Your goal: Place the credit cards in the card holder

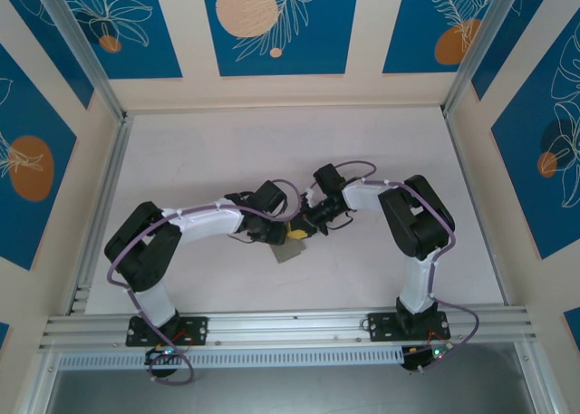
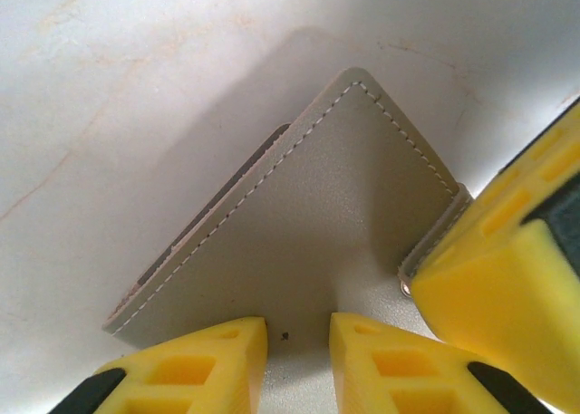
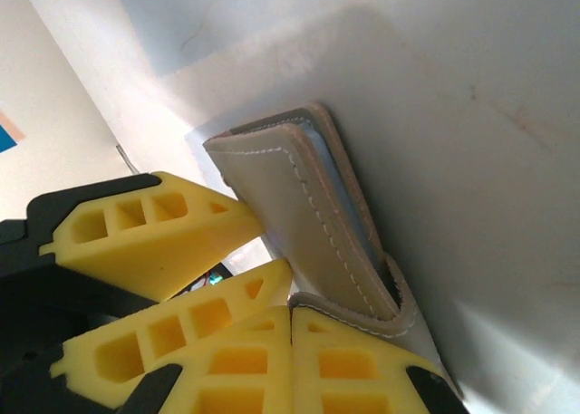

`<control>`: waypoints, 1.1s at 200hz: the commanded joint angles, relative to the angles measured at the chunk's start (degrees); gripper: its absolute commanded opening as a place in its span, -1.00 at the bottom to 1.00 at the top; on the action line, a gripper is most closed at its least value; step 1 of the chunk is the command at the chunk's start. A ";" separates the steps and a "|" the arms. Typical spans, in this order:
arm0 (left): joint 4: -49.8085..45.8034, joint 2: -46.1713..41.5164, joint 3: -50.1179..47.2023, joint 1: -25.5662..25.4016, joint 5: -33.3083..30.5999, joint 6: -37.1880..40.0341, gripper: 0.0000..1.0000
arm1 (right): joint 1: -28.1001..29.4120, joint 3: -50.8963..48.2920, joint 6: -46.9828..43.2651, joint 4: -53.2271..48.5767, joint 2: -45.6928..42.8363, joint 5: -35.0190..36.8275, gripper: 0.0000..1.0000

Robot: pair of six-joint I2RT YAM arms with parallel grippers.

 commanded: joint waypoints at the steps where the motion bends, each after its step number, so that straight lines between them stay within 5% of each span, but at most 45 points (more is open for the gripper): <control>1: 6.28 3.08 -0.73 -1.22 1.82 -0.17 -0.48 | 2.43 1.66 0.36 -0.76 1.34 -4.68 -1.00; 220: 4.83 3.86 1.96 -1.24 1.13 -0.07 -0.48 | 8.31 -7.05 -2.16 -4.86 -0.61 16.32 -1.00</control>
